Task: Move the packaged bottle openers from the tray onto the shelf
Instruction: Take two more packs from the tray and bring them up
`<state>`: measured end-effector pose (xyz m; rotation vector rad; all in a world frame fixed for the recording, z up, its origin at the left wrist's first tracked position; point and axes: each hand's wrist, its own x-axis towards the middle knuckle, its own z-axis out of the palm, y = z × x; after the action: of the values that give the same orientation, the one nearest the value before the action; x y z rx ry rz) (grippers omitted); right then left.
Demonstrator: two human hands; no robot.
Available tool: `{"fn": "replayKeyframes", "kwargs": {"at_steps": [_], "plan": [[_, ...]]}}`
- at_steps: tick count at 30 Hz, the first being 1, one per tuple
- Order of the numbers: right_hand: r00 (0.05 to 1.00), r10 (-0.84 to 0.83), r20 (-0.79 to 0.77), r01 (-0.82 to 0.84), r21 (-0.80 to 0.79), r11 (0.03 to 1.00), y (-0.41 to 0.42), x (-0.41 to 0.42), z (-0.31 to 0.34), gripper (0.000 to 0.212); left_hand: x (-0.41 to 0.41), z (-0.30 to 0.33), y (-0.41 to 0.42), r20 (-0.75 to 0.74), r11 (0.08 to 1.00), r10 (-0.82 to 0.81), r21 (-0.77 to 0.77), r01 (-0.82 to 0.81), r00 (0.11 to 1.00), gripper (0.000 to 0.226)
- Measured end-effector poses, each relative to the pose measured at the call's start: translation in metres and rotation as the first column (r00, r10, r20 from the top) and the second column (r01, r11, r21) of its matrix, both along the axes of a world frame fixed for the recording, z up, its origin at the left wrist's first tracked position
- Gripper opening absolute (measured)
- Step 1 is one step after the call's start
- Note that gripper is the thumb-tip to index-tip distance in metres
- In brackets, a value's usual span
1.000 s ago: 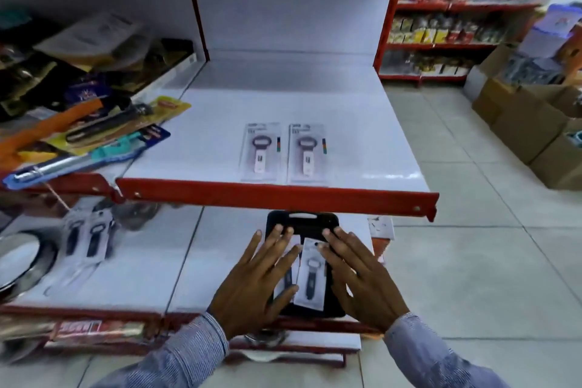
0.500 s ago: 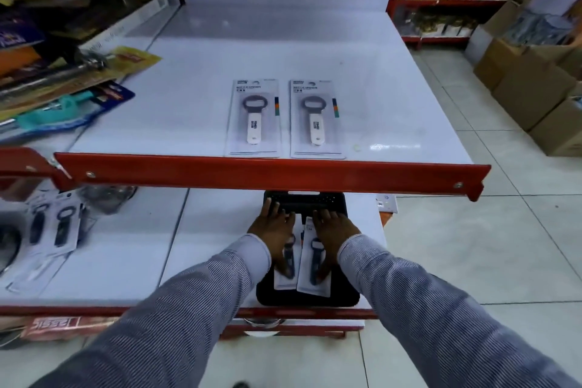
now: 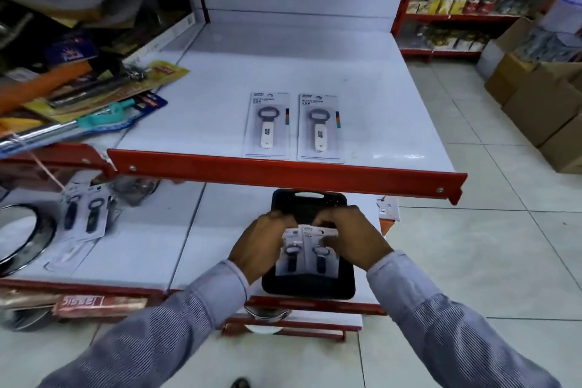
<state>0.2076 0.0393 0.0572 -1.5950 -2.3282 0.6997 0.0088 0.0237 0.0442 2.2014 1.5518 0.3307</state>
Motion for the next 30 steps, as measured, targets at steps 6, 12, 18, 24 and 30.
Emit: {"fn": "replayKeyframes", "kwargs": {"at_steps": [6,12,18,24,30], "plan": [[0.975,-0.030,-0.221,0.081,0.224,0.971,-0.045,0.008,0.094,0.024,-0.008,0.068,-0.036,0.073,0.963,0.039,0.263,-0.057,0.997,0.034],[0.818,-0.013,-0.575,0.171,0.223,0.960,-0.041,0.040,0.186,0.028,-0.010,0.146,-0.026,0.360,0.943,0.017,0.305,-0.135,0.933,0.036],[0.619,-0.076,-0.782,0.271,0.122,0.955,0.010,0.074,0.243,0.023,0.010,0.211,0.036,0.573,0.898,-0.043,0.381,-0.219,0.819,0.033],[0.662,-0.275,-0.697,0.378,-0.006,0.926,0.102,0.106,0.236,0.011,0.056,0.222,0.136,0.663,0.933,0.174,0.126,-0.338,0.728,0.029],[0.791,-0.431,-0.435,0.464,-0.033,0.885,0.165,0.122,0.187,0.019,0.093,0.195,0.170,0.423,0.947,0.207,0.140,-0.289,0.882,0.031]]}}
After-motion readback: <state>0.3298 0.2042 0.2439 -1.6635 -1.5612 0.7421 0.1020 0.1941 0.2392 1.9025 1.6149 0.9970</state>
